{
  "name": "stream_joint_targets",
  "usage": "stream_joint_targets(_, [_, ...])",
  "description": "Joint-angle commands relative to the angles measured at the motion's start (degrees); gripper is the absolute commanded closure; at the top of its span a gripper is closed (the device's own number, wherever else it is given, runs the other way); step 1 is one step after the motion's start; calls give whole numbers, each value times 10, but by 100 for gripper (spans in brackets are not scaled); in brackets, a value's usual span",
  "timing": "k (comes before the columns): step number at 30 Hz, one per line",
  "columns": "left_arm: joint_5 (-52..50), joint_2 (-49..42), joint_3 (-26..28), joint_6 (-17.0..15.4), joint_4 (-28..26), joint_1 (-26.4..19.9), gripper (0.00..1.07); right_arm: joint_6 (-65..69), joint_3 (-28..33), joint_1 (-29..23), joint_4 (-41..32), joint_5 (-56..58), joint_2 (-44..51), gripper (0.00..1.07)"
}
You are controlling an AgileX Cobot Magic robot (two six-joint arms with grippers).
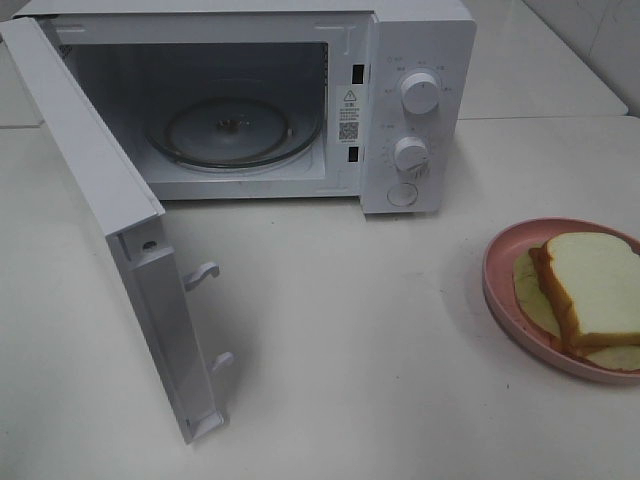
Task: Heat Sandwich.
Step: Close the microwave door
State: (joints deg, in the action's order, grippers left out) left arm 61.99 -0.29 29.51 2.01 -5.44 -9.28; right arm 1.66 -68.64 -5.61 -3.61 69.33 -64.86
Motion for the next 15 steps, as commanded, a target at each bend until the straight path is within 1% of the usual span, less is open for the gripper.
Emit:
stream_joint_targets(1, [-7,-10,-1,-3,-1,-1,35,2,0,3,-3,17,44,48])
stream_joint_targets(2, [-7,-10,-1,-3,-1,-1,35,2,3,3,-3,17,63,48])
stream_joint_targets(4, [-7,-10,-1,-3,-1,-1,35,2,31,3,-1,17,117,48])
stream_joint_targets(5, [-7,-10,-1,-3,-1,-1,35,2,31,3,-1,17,117,48])
stream_joint_targets(6, [-7,-10,-1,-3,-1,-1,35,2,42,3,-1,16,136,48])
stream_joint_targets(7, [-7,-10,-1,-3,-1,-1,35,2,69,3,-1,10,172,48])
stream_joint_targets(9, [-7,-10,-1,-3,-1,-1,35,2,103,3,-1,5,214,48])
stream_joint_targets(10, [-7,-10,-1,-3,-1,-1,35,2,103,3,-1,5,214,48])
stream_joint_targets(11, [-7,-10,-1,-3,-1,-1,35,2,117,3,1,4,231,48])
stream_joint_targets(12, [-7,-10,-1,-3,-1,-1,35,2,150,3,1,4,274,48])
stream_joint_targets(13, [-7,-10,-1,-3,-1,-1,35,2,167,3,1,1,297,48])
stream_joint_targets(14, [-7,-10,-1,-3,-1,-1,35,2,181,3,1,-2,315,48])
stream_joint_targets(15, [-7,-10,-1,-3,-1,-1,35,2,181,3,1,-2,315,48])
